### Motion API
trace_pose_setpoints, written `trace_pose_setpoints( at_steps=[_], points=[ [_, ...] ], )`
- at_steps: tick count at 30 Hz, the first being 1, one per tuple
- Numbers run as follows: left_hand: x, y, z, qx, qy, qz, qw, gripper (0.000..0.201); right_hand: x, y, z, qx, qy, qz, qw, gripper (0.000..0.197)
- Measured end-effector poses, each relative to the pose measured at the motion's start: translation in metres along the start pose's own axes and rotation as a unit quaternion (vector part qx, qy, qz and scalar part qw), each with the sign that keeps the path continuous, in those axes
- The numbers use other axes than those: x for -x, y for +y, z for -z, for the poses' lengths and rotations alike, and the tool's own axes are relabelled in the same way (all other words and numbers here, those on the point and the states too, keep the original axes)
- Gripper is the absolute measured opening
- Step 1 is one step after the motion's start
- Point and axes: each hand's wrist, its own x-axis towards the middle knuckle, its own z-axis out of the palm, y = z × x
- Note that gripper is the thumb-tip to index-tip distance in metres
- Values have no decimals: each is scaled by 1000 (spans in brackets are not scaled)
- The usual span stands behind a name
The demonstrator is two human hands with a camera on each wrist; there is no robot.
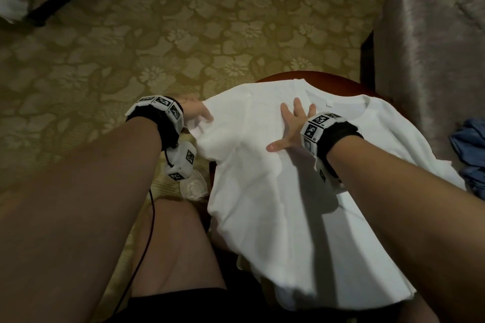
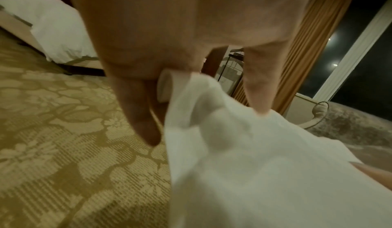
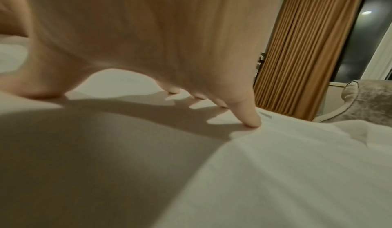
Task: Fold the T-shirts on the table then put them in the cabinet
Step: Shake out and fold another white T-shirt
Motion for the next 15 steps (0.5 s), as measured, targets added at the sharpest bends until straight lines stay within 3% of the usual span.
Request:
trace_pose_setpoints(
  at_steps=[2,6,8,11,15],
  points=[
    [2,-1,2,-4,1,9,1000,16,0,0,1,-1,-2,-1,1000,130],
    [-2,0,14,92,68,-32,993,42,0,-2,2,-1,-2,-4,1000,129],
    [-1,1,16,118,99,-77,985,38,-1,-1,2,-1,-1,-6,1000,129],
    [1,8,12,80,149,-137,976,13,-4,-2,3,-2,2,-7,1000,130],
    [6,24,5,37,131,-172,976,18,-6,-2,2,-7,0,-8,1000,131]
  ],
)
